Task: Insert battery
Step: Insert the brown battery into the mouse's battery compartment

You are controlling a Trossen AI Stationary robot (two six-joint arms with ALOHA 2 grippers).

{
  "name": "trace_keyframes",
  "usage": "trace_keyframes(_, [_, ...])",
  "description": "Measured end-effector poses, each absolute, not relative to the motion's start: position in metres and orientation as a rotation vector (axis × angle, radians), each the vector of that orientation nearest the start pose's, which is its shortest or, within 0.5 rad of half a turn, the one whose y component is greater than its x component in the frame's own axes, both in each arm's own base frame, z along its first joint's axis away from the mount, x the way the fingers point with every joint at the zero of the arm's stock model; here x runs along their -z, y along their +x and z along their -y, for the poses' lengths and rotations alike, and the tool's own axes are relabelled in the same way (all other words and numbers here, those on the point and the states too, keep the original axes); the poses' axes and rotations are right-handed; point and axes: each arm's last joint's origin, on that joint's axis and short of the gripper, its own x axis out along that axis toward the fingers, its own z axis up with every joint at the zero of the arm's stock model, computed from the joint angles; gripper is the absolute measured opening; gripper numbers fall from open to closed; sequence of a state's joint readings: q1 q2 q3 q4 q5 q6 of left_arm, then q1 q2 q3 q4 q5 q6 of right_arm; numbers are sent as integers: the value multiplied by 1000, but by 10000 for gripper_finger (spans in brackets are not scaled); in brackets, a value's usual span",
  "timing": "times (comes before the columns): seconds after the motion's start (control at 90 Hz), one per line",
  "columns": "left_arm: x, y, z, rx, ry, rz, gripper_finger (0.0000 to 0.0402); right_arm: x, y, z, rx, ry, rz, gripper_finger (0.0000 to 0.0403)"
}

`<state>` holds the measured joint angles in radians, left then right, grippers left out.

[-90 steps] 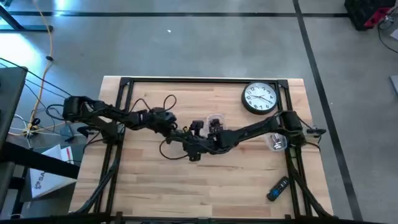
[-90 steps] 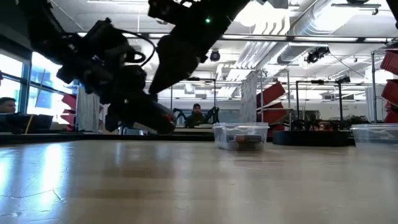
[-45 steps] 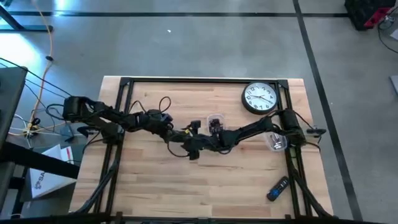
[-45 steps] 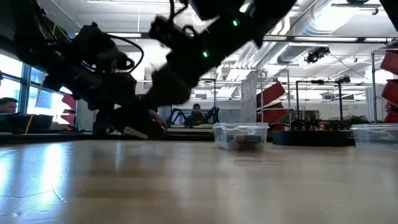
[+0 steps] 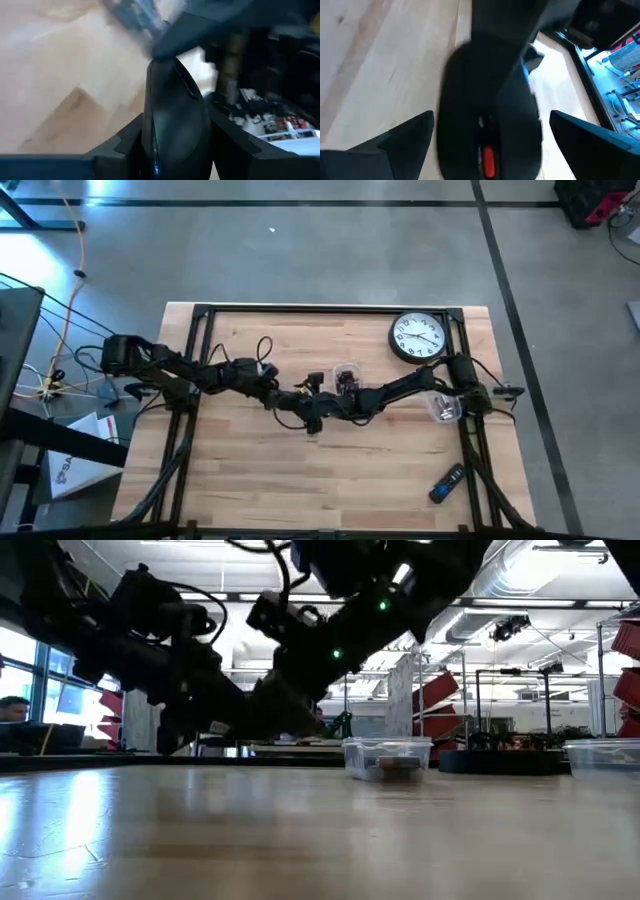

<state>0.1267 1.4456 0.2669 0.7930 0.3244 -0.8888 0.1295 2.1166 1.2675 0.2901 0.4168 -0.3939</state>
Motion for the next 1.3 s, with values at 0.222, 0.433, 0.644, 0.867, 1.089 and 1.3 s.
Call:
trace_keyframes(0.222, [-129, 228, -13, 33, -952, -444, 157, -135, 442, -46, 167, -531, -584, 362])
trace_keyframes(0.433, [-129, 228, -14, 8, -949, -440, 158, -135, 442, -47, 168, -532, -583, 322])
trace_keyframes(0.644, [-128, 228, -15, -18, -920, -437, 158, -136, 442, -48, 164, -523, -571, 277])
trace_keyframes(0.867, [-128, 228, -15, -15, -801, -428, 177, -135, 442, -48, 171, -511, -579, 240])
trace_keyframes(1.089, [-127, 227, -16, -15, -729, -428, 218, -135, 441, -49, 181, -454, -580, 243])
trace_keyframes(1.3, [-134, 224, -22, 66, -677, -418, 229, -137, 439, -48, 209, -403, -603, 243])
